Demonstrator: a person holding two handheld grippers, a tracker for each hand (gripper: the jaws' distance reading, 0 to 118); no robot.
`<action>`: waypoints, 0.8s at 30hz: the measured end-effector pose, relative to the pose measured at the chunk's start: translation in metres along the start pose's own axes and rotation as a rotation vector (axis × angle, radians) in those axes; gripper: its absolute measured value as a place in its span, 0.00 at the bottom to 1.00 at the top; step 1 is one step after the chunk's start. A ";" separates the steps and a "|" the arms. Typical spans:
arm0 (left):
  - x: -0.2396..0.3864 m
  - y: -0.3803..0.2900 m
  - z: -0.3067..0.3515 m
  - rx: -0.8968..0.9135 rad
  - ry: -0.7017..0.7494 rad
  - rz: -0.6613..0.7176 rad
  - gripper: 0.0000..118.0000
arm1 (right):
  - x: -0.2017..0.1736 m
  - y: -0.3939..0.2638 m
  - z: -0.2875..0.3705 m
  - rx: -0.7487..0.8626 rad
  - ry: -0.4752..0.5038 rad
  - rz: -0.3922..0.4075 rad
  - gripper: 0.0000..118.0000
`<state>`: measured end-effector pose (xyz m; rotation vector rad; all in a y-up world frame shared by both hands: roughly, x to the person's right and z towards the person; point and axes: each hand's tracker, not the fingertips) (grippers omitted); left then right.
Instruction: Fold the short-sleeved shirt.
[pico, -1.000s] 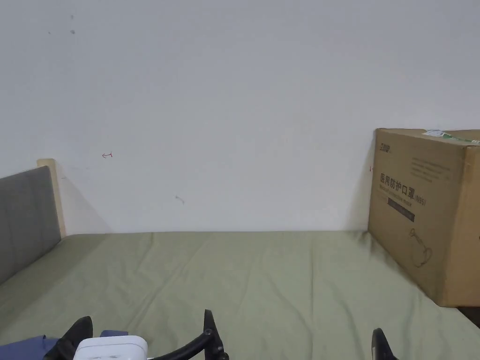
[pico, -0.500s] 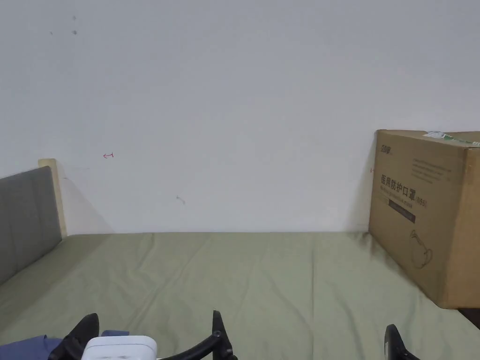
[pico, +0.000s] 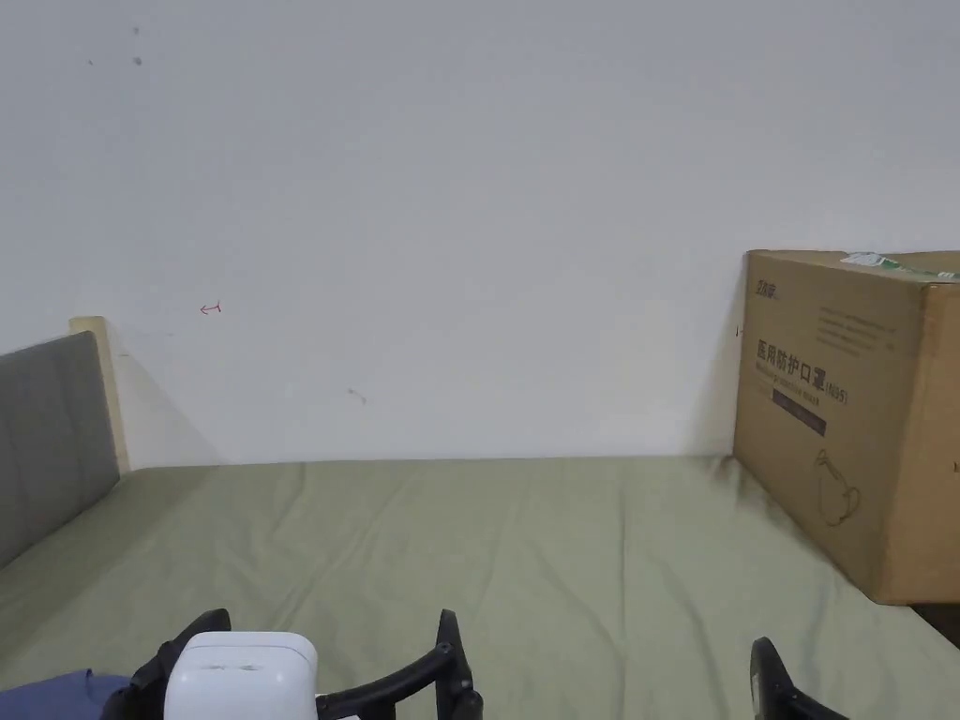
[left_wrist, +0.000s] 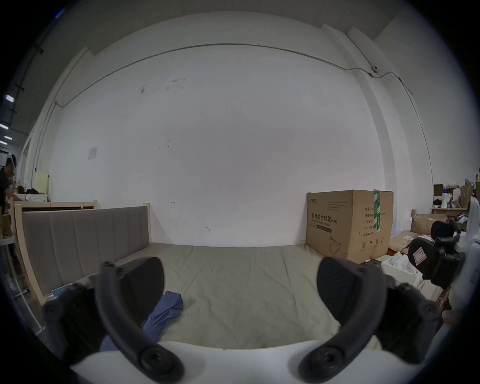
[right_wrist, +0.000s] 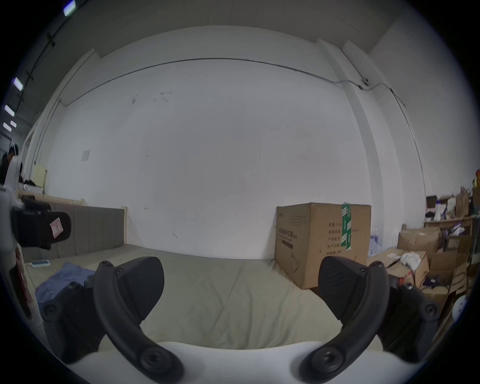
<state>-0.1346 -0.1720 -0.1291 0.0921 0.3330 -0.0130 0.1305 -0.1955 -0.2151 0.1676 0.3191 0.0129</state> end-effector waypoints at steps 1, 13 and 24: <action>0.000 0.001 0.001 0.002 0.001 0.001 0.88 | 0.002 0.002 0.000 -0.006 0.004 -0.024 0.97; 0.005 -0.008 -0.011 -0.031 0.050 -0.053 0.00 | 0.023 0.002 -0.014 -0.070 -0.049 -0.052 0.00; -0.062 -0.012 0.003 -0.091 0.198 -0.033 0.00 | -0.020 -0.002 -0.038 -0.112 0.059 -0.060 0.00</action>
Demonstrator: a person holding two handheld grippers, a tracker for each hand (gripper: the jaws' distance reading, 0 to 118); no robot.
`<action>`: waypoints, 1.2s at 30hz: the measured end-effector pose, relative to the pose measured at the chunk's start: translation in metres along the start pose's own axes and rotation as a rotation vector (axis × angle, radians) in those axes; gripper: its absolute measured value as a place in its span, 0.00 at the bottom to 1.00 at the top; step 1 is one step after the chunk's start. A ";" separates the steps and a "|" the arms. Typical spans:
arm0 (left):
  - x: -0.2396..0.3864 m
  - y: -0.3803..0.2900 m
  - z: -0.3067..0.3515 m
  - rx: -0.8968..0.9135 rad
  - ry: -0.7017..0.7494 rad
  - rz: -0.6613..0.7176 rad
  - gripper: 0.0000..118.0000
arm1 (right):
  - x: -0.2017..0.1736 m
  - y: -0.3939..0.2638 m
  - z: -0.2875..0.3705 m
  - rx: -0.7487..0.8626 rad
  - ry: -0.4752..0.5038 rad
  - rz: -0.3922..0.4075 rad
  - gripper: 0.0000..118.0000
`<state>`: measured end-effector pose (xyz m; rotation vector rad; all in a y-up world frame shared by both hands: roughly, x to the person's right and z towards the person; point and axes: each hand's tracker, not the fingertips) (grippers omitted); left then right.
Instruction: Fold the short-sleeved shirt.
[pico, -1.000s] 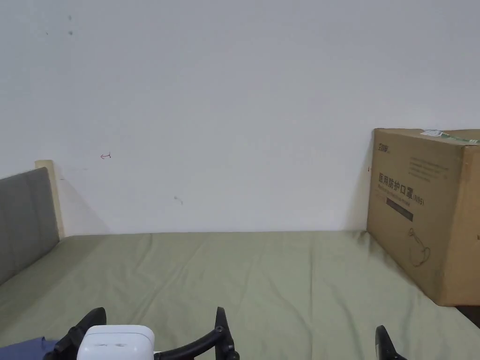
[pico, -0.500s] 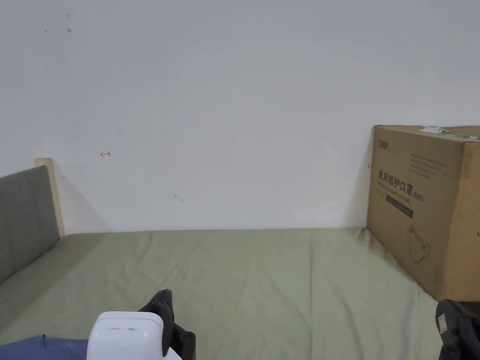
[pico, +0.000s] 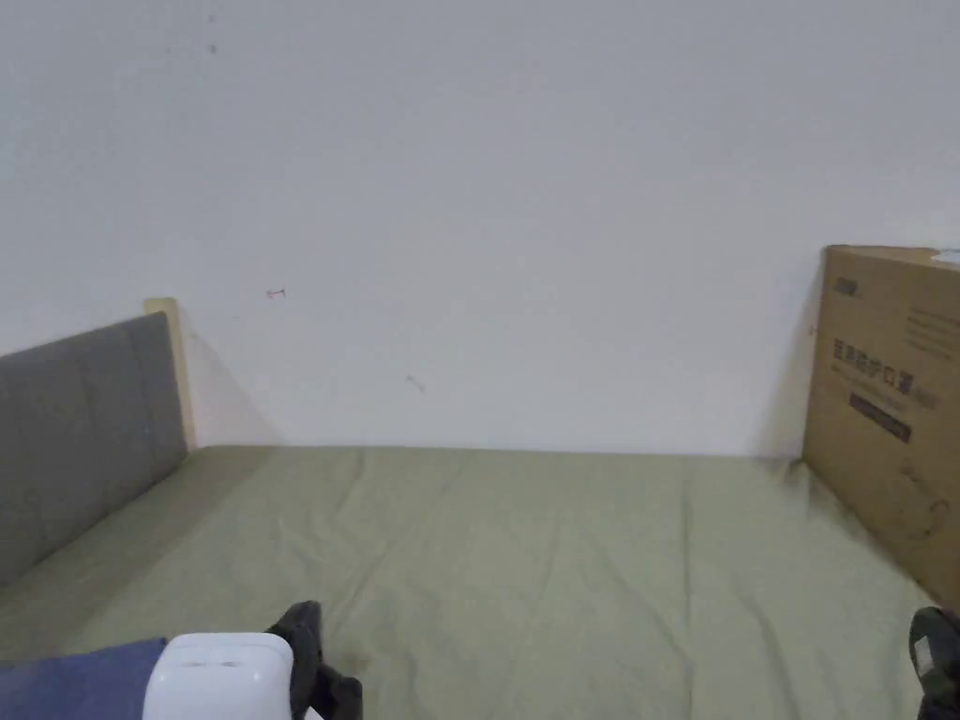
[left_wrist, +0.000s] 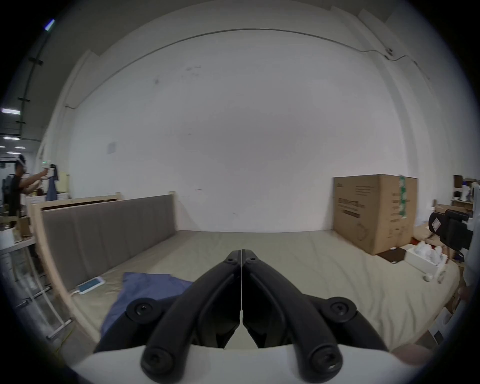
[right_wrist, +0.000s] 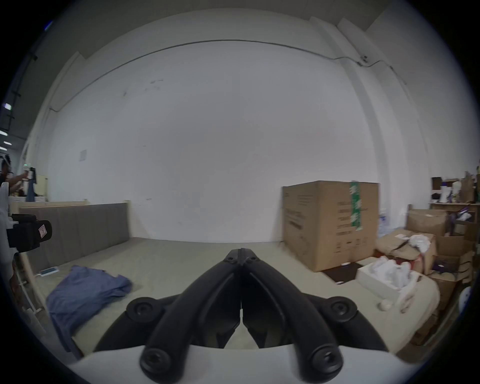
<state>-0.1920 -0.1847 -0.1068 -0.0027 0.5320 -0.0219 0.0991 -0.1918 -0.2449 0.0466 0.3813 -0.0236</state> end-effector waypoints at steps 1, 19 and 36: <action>-0.016 -0.001 0.004 0.003 0.049 0.003 0.00 | -0.014 -0.001 -0.007 -0.011 0.053 -0.015 0.00; -0.133 0.016 -0.013 -0.029 0.317 -0.044 0.00 | -0.115 0.001 -0.044 -0.115 0.375 -0.012 0.00; -0.226 -0.186 -0.338 -1.024 0.130 0.102 0.95 | -0.049 -0.076 -0.114 -0.471 0.212 -0.002 0.00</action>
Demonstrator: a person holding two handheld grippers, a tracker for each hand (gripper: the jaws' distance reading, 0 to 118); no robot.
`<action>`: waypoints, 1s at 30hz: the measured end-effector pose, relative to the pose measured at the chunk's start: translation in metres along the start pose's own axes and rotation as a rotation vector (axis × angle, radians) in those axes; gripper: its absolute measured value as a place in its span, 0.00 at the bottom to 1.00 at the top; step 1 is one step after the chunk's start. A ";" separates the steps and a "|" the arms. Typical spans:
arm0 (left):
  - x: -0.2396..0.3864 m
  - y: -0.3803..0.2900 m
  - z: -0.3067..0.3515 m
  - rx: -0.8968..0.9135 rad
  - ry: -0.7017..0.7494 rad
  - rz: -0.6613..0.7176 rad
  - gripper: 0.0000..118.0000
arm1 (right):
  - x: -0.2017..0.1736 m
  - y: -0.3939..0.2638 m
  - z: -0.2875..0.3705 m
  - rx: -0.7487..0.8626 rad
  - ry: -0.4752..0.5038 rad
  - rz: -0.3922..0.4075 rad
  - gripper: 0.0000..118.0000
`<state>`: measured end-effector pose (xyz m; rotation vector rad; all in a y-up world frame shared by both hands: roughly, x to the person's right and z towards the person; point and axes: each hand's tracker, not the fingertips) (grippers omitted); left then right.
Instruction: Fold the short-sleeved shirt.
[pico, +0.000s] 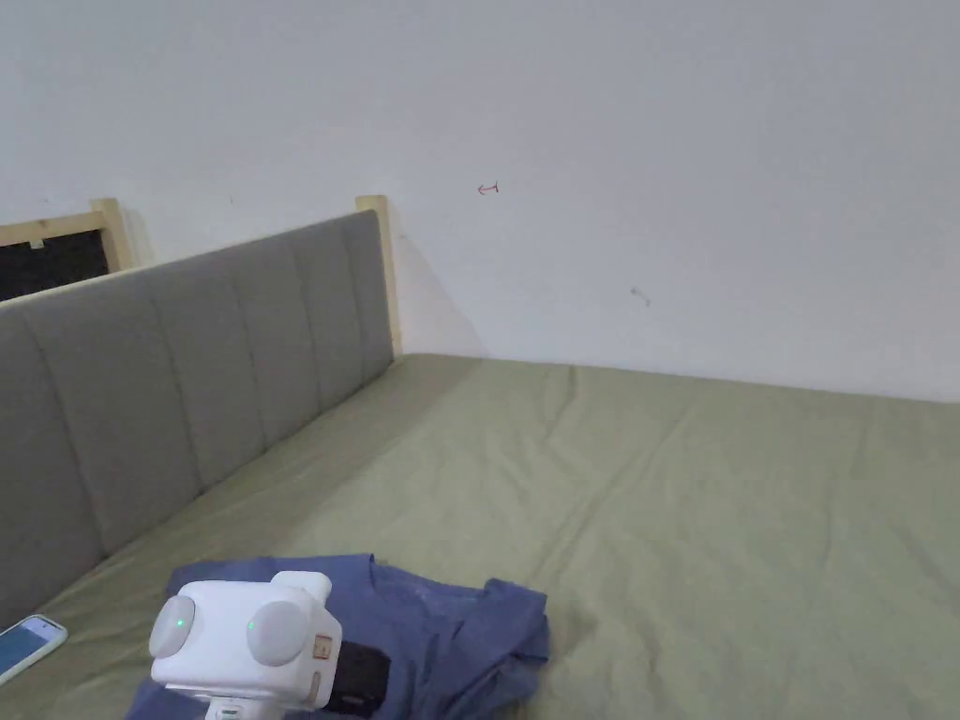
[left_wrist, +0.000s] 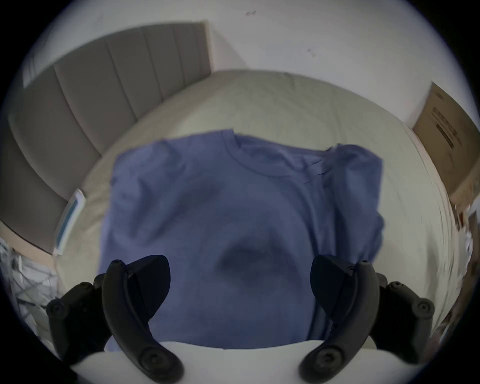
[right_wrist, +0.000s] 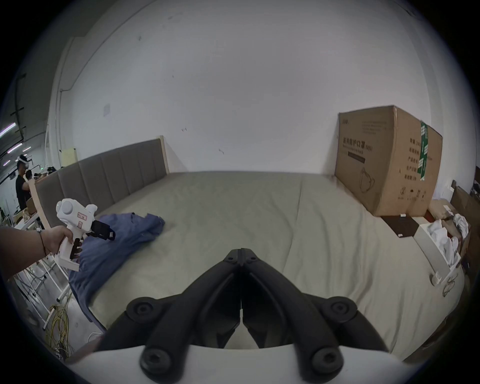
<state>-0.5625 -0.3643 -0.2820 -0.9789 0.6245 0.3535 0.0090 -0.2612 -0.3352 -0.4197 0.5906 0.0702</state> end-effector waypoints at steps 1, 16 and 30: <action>0.000 0.003 -0.013 -0.026 -0.020 0.024 0.95 | 0.001 -0.001 -0.004 -0.012 -0.001 -0.004 0.00; 0.018 -0.031 -0.008 0.015 0.050 0.006 0.83 | -0.015 -0.008 -0.015 0.023 0.050 -0.065 0.00; -0.007 -0.015 0.102 0.355 0.040 0.038 0.01 | 0.011 0.010 0.036 0.162 0.010 -0.156 0.00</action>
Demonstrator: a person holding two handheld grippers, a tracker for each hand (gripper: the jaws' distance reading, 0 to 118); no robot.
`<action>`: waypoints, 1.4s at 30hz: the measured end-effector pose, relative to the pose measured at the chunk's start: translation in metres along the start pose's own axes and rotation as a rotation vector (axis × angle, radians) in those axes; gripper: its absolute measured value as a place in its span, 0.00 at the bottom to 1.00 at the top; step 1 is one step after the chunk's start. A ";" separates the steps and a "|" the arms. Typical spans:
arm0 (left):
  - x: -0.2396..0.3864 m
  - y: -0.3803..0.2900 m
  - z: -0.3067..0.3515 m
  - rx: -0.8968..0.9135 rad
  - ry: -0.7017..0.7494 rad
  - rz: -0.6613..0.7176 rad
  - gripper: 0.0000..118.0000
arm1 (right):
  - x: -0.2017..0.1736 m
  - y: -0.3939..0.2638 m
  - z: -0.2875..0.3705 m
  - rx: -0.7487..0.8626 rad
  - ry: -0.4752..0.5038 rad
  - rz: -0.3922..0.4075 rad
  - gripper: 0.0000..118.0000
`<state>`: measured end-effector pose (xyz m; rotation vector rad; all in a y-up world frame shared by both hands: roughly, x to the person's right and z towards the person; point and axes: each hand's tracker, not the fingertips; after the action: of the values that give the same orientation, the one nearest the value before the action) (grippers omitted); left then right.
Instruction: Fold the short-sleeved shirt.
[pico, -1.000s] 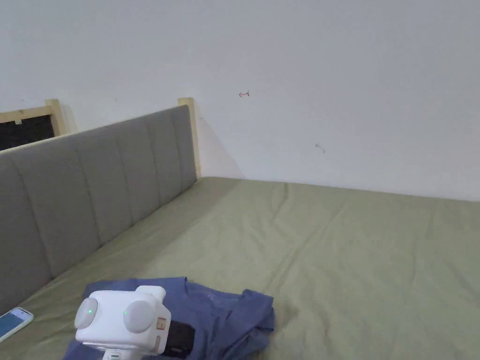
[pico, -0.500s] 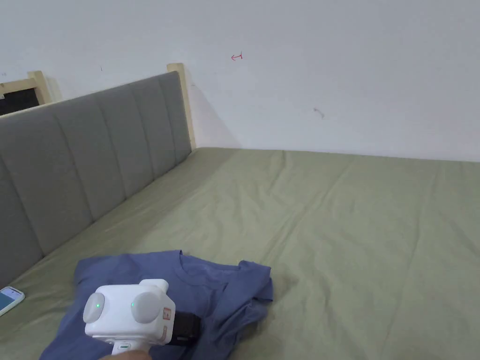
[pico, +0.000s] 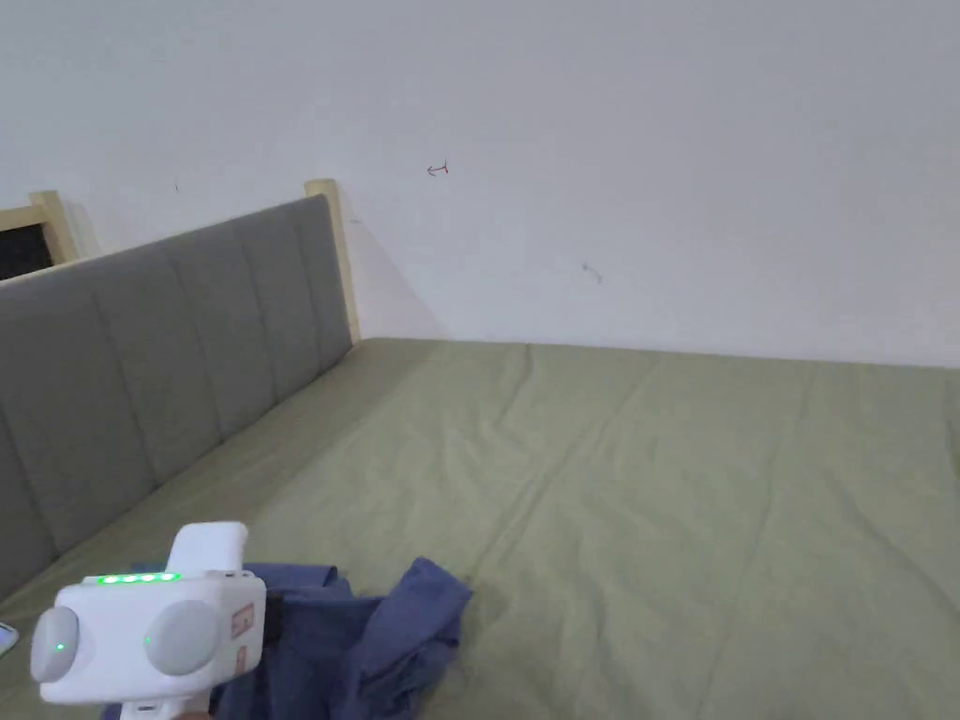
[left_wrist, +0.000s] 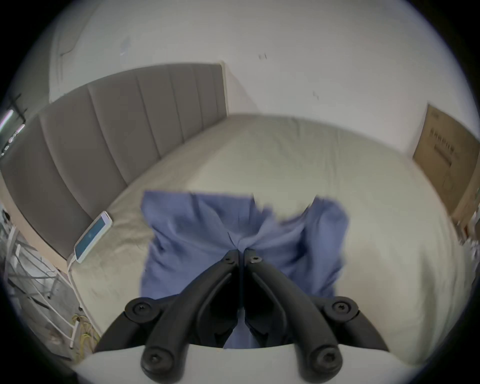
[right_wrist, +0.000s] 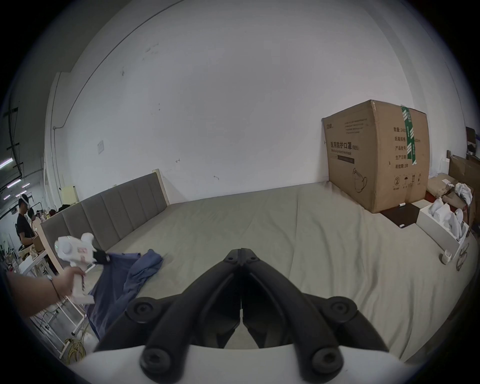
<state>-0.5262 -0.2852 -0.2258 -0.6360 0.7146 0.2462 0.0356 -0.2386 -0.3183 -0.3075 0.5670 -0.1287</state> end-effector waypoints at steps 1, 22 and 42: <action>0.001 0.012 0.008 0.022 -0.001 0.002 0.01 | 0.001 0.000 0.004 0.007 -0.003 0.002 0.00; 0.264 0.121 0.286 0.422 -0.687 -0.412 0.01 | 0.067 0.032 0.106 0.161 -0.057 -0.025 0.00; 0.455 -0.124 0.048 -0.517 -0.898 -0.441 0.01 | 0.136 -0.014 0.095 -0.026 -0.205 -0.062 0.00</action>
<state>-0.1139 -0.3529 -0.4487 -1.0467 -0.3751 0.2740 0.2009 -0.2557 -0.3065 -0.3594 0.3561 -0.1478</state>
